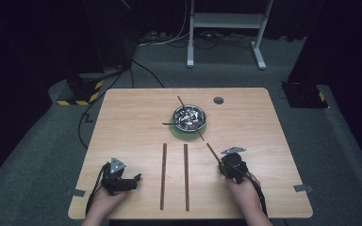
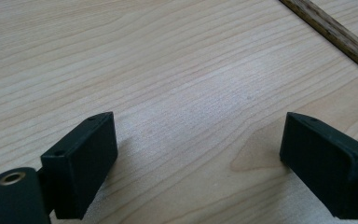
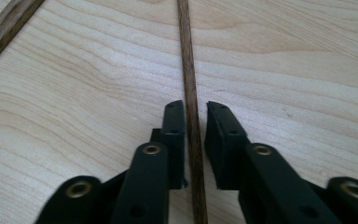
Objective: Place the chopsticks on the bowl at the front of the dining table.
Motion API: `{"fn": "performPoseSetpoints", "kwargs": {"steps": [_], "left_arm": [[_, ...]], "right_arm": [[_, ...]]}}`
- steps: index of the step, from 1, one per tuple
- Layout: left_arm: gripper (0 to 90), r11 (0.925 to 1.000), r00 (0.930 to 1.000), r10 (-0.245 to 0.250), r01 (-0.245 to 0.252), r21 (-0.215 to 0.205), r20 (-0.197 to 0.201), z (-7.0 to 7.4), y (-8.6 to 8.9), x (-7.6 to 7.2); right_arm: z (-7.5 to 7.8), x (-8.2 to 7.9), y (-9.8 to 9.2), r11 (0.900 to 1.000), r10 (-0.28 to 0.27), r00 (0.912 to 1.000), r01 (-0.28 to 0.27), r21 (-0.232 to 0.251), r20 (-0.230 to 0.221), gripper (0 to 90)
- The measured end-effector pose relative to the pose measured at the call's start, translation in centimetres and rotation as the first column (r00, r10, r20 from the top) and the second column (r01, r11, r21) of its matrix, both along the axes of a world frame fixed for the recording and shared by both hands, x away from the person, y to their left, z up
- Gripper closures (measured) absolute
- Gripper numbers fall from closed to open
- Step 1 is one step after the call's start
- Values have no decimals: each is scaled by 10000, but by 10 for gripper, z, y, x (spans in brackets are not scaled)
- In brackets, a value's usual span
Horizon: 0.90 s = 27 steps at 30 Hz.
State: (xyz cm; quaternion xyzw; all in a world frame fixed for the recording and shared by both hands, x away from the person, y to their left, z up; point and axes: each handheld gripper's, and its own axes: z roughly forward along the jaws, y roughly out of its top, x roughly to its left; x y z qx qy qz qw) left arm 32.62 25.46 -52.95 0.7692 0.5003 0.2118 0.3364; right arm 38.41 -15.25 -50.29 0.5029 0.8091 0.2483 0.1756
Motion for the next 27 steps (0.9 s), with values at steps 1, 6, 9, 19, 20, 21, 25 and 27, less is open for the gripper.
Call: {"fn": "performPoseSetpoints", "kwargs": {"steps": [1, 6, 9, 19, 20, 21, 25, 27], "left_arm": [[110, 10000, 10000, -4, 4, -2, 1, 0, 0, 0], [110, 10000, 10000, -6, 6, 1, 0, 0, 0, 0], [111, 10000, 10000, -6, 6, -2, 0, 0, 0, 0], [110, 10000, 10000, -32, 32, -4, -3, 0, 0, 0], [111, 10000, 10000, -34, 34, -5, -1, 0, 0, 0], [111, 10000, 10000, -34, 34, -5, -1, 0, 0, 0], [111, 10000, 10000, -31, 31, -5, 2, 0, 0, 0], [112, 10000, 10000, -20, 20, -7, 8, 0, 0, 0]], "right_arm": [[0, 0, 0, 10000, 18, 10000, -18, -26, 10, 812], [0, -1, 1, 9999, 73, 10000, -73, -118, 35, 839], [0, 1, 3, 9998, 77, 9999, -75, -169, 71, 842], [22, 6, 9, 9996, 247, 9976, -240, -121, 650, 842], [24, 7, 10, 9997, 219, 9971, -211, -117, 732, 842], [27, 8, 10, 9997, 238, 9967, -228, -132, 775, 842], [36, 12, 14, 9994, 322, 9942, -311, -124, 1022, 842], [40, 14, 17, 9994, 349, 9932, -338, -122, 1115, 843]]}}
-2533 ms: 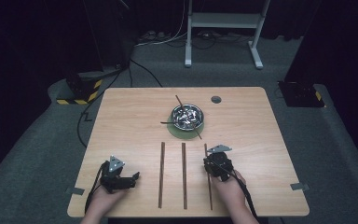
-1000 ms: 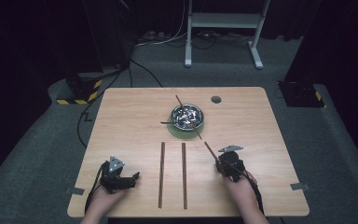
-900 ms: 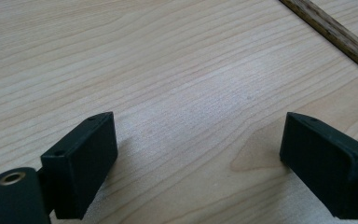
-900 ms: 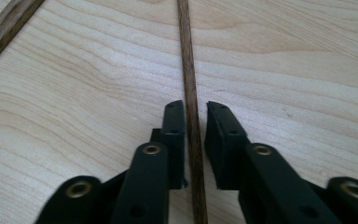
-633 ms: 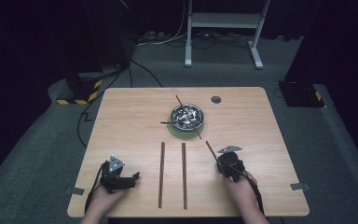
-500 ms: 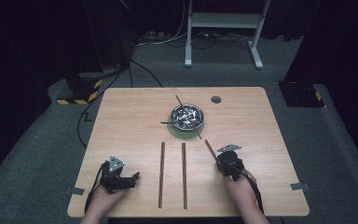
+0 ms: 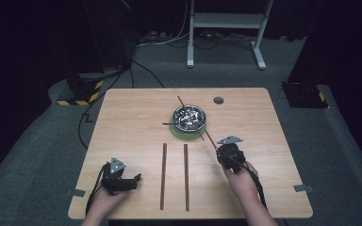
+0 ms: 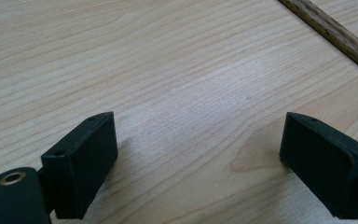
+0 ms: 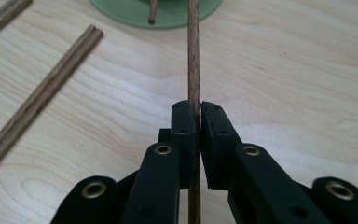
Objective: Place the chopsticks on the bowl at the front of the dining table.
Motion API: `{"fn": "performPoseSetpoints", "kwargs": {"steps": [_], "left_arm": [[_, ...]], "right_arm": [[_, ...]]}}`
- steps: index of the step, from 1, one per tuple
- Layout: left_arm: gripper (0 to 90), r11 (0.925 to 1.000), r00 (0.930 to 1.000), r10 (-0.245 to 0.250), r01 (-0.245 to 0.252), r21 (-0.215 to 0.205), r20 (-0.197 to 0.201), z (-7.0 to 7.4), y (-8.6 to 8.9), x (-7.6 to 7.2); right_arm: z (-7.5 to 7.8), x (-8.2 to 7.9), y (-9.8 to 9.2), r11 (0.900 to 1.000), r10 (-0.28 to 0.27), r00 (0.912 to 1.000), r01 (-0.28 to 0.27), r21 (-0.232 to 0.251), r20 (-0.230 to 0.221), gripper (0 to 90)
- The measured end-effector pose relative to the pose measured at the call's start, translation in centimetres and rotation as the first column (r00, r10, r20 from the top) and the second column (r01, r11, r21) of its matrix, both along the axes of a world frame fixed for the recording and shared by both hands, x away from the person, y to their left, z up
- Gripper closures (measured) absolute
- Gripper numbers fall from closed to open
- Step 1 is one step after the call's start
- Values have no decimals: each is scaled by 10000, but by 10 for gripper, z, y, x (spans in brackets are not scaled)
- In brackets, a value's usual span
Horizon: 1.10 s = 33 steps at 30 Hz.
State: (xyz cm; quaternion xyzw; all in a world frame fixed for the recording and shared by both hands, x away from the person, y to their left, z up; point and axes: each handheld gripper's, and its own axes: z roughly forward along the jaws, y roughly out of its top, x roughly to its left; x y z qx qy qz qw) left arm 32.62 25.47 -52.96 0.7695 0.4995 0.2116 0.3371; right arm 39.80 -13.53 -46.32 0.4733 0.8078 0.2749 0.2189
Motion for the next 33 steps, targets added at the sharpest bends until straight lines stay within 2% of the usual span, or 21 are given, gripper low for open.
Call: {"fn": "performPoseSetpoints", "kwargs": {"steps": [4, 9, 20, 22, 24, 32, 33], "left_arm": [[113, 10000, 10000, -25, 25, 27, 10, 0, 0, 0], [117, 10000, 10000, -33, 33, 31, 16, 0, 0, 0], [117, 10000, 10000, -9, 9, -41, 47, 0, 0, 0], [118, 10000, 10000, -48, 48, 13, 19, 0, 0, 0], [118, 10000, 10000, -14, 14, -42, 48, 0, 0, 0], [119, 10000, 10000, -71, 71, 58, 17, 0, 0, 0], [119, 10000, 10000, -71, 71, 58, 17, 0, 0, 0]], "right_arm": [[7, 9, 8, 9999, 157, 9997, -156, -33, 186, 842], [14, 24, 21, 9998, 196, 9997, -196, 23, 176, 842], [29, 65, 43, 9996, 198, 9992, -204, 174, 339, 843], [31, 71, 47, 9994, 136, 9997, -143, 319, 203, 844], [33, 78, 51, 9994, 247, 9992, -254, 230, 313, 843], [36, 108, 69, 9996, 207, 9997, -209, 167, 105, 843], [36, 108, 69, 9996, 207, 9997, -209, 167, 105, 843]]}}
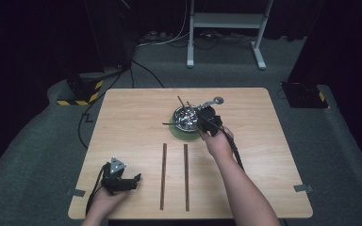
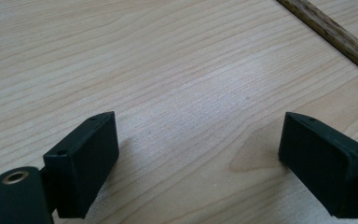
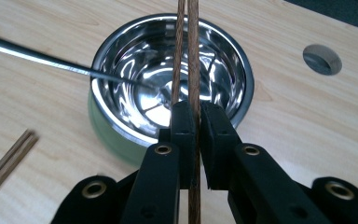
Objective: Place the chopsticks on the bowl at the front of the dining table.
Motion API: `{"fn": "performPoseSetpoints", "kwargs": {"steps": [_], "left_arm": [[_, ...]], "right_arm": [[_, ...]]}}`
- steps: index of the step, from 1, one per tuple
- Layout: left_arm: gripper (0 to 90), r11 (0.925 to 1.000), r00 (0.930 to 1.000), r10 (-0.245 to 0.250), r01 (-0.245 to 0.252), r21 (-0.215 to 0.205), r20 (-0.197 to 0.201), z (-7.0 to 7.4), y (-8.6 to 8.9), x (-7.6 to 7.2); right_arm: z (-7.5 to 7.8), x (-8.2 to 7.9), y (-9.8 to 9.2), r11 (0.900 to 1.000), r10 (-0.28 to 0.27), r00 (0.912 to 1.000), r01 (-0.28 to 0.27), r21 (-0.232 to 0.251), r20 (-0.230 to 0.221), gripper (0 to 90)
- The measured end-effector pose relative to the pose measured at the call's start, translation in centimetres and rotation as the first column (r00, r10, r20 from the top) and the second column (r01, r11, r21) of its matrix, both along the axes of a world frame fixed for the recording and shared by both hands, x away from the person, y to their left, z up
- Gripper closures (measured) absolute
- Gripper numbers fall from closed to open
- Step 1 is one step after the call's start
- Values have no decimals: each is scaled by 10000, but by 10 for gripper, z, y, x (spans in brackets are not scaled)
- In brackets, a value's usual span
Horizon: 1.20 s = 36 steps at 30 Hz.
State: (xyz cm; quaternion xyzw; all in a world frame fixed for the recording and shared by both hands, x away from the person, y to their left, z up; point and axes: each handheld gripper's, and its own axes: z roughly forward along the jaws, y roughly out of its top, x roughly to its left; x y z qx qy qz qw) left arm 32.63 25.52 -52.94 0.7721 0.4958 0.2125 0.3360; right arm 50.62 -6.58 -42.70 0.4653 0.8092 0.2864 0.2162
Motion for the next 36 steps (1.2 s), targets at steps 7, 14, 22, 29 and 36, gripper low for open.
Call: {"fn": "performPoseSetpoints", "kwargs": {"steps": [7, 14, 22, 29, 36], "left_arm": [[122, 10000, 10000, 44, -44, -49, 6, 0, 0, 0], [132, 10000, 10000, 44, -43, -84, 18, 0, 1, -1], [135, 9999, 10000, 20, -20, -128, 7, 0, 1, -1], [134, 10000, 10000, -7, 7, -78, 25, 0, 1, -1], [134, 10000, 10000, -17, 18, -55, 31, 0, 1, -1]], "right_arm": [[-3, 28, 16, 9999, -111, 9998, 111, 15, -182, 843], [-5, 47, 26, 9996, -260, 9990, 258, -64, -354, 842], [-7, 64, 36, 9993, -292, 9982, 281, -229, -518, 842], [-16, 73, 36, 9989, -400, 9956, 378, -267, -843, 842], [-19, 77, 34, 9988, -447, 9942, 424, -248, -982, 842]]}}
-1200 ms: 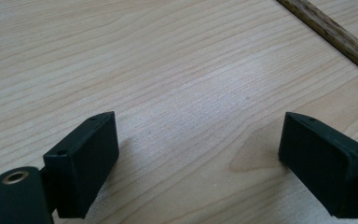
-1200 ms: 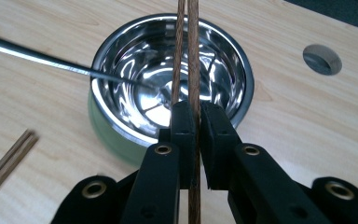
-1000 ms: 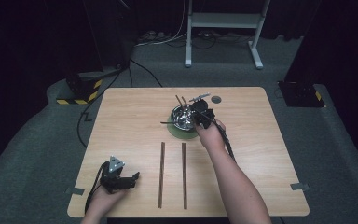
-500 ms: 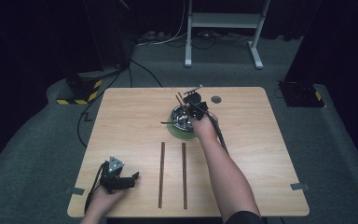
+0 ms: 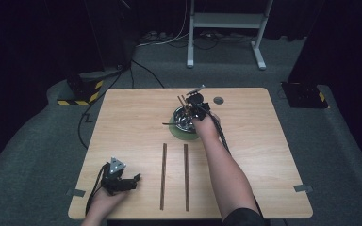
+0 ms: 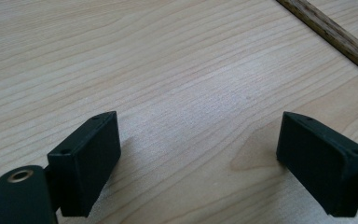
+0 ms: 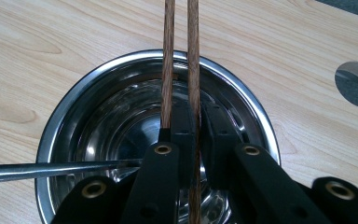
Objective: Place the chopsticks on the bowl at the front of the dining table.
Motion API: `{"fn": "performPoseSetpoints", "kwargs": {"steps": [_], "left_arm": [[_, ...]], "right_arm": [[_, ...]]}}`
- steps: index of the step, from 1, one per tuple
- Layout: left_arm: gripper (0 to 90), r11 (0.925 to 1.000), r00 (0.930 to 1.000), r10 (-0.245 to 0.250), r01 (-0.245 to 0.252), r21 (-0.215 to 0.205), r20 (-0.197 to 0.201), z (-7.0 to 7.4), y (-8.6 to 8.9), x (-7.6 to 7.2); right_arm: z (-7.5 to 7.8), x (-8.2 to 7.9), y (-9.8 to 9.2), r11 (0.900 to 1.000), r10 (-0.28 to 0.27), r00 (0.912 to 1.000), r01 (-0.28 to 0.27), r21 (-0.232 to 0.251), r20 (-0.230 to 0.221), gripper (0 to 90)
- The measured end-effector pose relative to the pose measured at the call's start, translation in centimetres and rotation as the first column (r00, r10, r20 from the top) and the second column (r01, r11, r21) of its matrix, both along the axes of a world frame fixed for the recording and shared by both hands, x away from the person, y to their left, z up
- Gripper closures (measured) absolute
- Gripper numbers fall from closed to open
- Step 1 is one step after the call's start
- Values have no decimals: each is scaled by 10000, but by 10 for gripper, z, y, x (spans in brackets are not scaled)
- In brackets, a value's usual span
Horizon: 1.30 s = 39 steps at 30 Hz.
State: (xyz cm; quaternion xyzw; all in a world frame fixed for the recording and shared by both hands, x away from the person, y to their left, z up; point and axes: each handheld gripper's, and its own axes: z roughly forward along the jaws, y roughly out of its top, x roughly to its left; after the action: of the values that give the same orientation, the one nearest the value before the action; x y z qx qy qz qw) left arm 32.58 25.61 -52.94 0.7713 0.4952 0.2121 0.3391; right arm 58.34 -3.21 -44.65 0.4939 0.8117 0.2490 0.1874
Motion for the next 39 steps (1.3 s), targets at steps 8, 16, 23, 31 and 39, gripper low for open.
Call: {"fn": "performPoseSetpoints", "kwargs": {"steps": [8, 16, 23, 31, 39], "left_arm": [[134, 10000, 10000, 38, -38, -20, -7, 0, 0, 0], [134, 10000, 10000, 41, -41, -25, -4, 0, 0, 0], [134, 10000, 10000, 39, -39, -25, -5, 0, 0, 0], [134, 10000, 10000, 23, -23, -27, -6, 0, 0, 0], [134, 10000, 10000, 21, -21, -25, -6, 0, 0, 0]], "right_arm": [[0, 3, 3, 10000, -71, 10000, 71, 29, 15, 841], [-3, 4, 3, 9999, -147, 9997, 148, 81, -176, 840], [-4, 5, 4, 9996, -173, 9996, 177, 208, -222, 840], [-4, 6, 6, 9996, -135, 9995, 142, 249, -295, 839], [-5, 6, 6, 9995, -133, 9992, 144, 281, -385, 812]]}}
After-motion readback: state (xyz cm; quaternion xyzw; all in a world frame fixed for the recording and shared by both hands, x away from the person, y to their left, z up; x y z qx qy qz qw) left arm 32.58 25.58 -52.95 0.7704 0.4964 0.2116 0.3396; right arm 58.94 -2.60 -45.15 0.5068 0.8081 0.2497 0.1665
